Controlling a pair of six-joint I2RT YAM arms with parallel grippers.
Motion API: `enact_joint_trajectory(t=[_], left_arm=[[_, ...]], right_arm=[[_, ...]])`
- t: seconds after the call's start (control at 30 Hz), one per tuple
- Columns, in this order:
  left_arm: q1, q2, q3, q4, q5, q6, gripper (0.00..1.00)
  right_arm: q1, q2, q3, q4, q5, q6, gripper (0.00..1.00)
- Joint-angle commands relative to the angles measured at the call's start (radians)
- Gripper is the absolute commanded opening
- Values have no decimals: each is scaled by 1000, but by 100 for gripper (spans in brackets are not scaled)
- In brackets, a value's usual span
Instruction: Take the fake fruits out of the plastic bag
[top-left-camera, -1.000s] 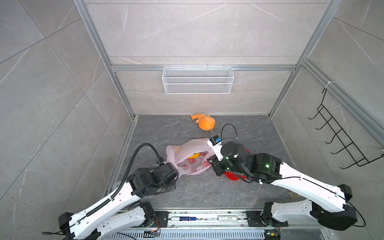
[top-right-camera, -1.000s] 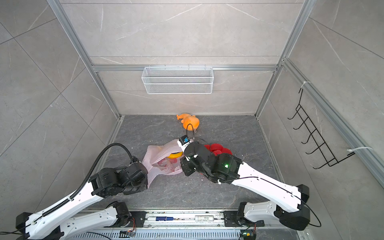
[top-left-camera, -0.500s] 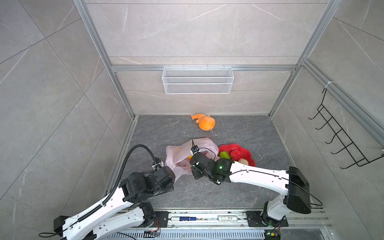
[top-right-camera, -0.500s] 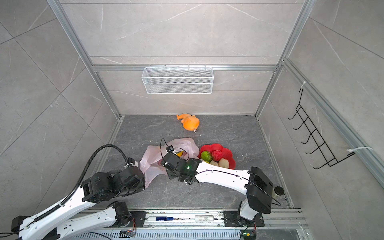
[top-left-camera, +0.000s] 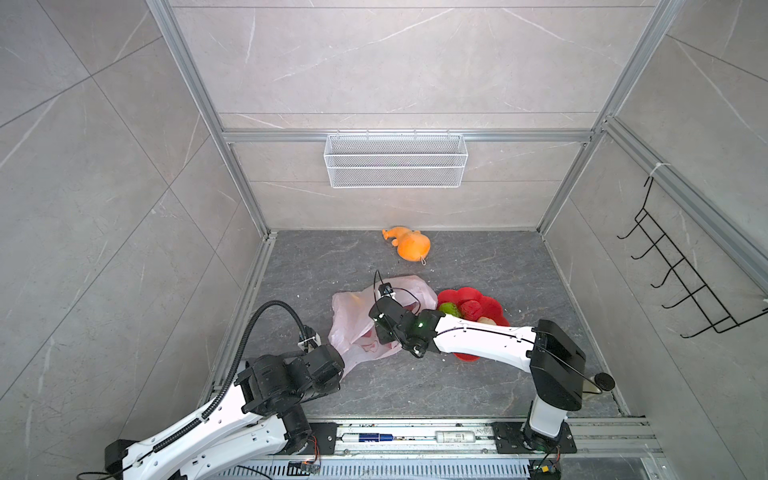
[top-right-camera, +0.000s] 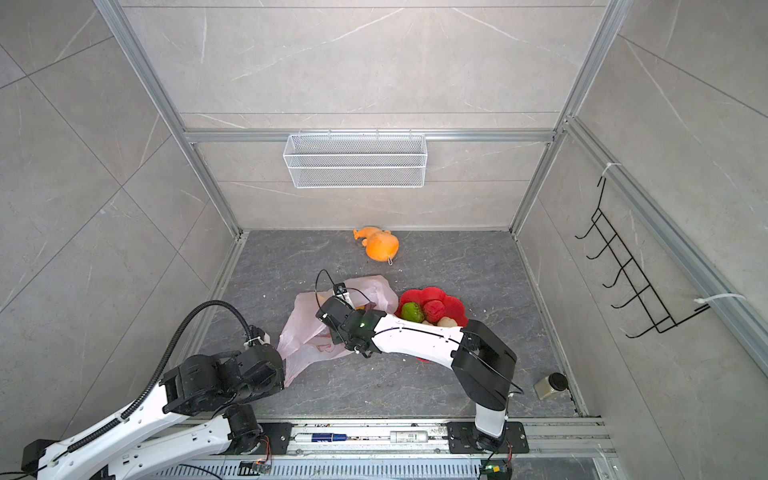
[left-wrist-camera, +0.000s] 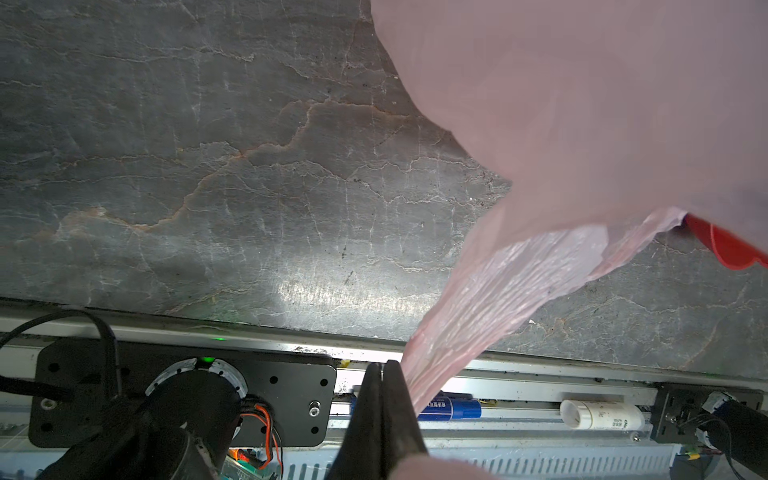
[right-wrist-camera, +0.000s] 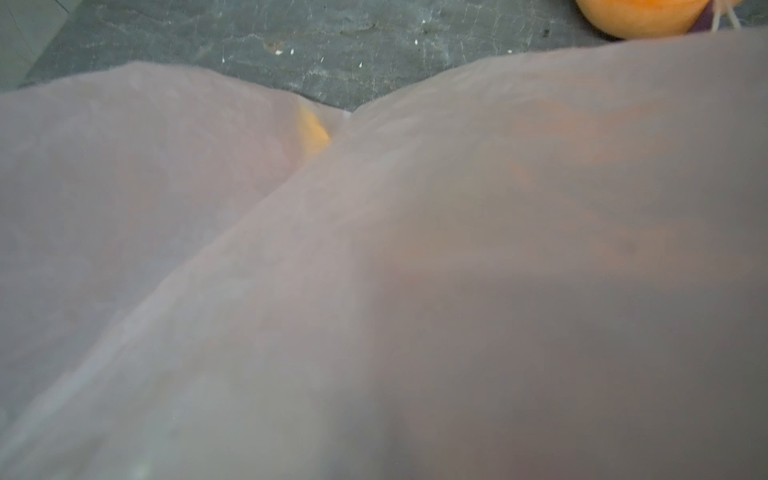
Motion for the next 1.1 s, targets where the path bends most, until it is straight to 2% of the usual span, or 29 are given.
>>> enact_joint_trajectory(t=[0.0, 0.4, 0.57, 0.8, 0.93, 1.07], left_arm=[[-5, 5, -5, -16, 9, -8, 0], [-5, 28, -2, 2, -39, -1, 0], [-5, 41, 40, 46, -92, 12, 0], [-5, 67, 106, 51, -142, 17, 0], [-5, 66, 112, 50, -153, 23, 0], [-5, 72, 110, 50, -156, 26, 0]], right_arm=[[-17, 29, 39, 62, 9, -22, 12], [-76, 47, 82, 135, 9, -119, 15], [-72, -12, 93, 59, -52, -155, 22], [-18, -202, 8, -125, -144, -233, 27], [7, -300, -15, -240, -205, -287, 24], [20, -341, 0, -367, -219, -328, 12]])
